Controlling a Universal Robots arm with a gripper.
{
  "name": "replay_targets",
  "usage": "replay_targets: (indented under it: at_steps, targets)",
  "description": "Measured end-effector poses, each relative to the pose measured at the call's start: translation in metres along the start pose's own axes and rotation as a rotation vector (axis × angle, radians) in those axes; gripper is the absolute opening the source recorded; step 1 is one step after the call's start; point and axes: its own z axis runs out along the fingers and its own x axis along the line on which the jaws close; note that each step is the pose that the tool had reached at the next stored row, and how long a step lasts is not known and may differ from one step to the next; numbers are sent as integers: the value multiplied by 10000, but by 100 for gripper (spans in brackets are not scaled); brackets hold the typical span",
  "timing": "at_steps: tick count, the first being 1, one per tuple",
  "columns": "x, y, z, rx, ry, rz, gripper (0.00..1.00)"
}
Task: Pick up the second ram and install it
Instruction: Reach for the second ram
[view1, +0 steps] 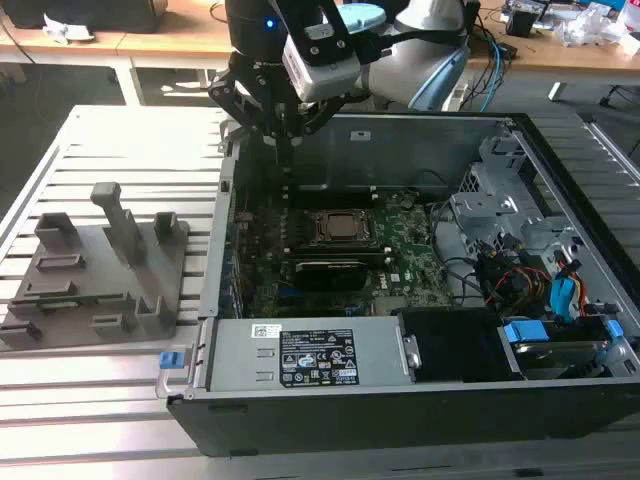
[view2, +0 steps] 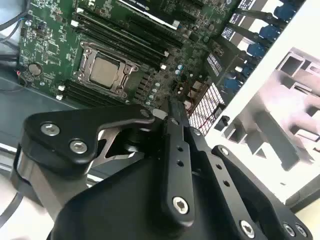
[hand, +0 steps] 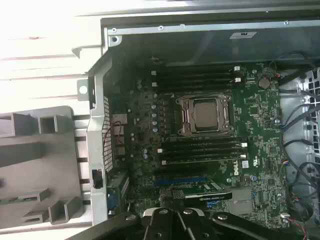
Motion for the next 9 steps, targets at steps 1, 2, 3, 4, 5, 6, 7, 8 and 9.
replay_targets:
  at_steps: [1,2,3,4,5,6,7,8,9]
  targets:
    - [2,0,0,0,0,1,11]
    - [35,-2,-2,1,1,1,11]
    - [123,-9,-5,0,0,0,11]
    - [214,-15,-8,0,0,1,11]
    - [257,-18,-10,0,-1,1,11]
    - [283,-20,-11,0,0,0,11]
    - [318,-23,-12,0,0,-2,11]
    - [397,-28,-16,0,-1,1,11]
    - [471,-34,-19,0,-3,0,11]
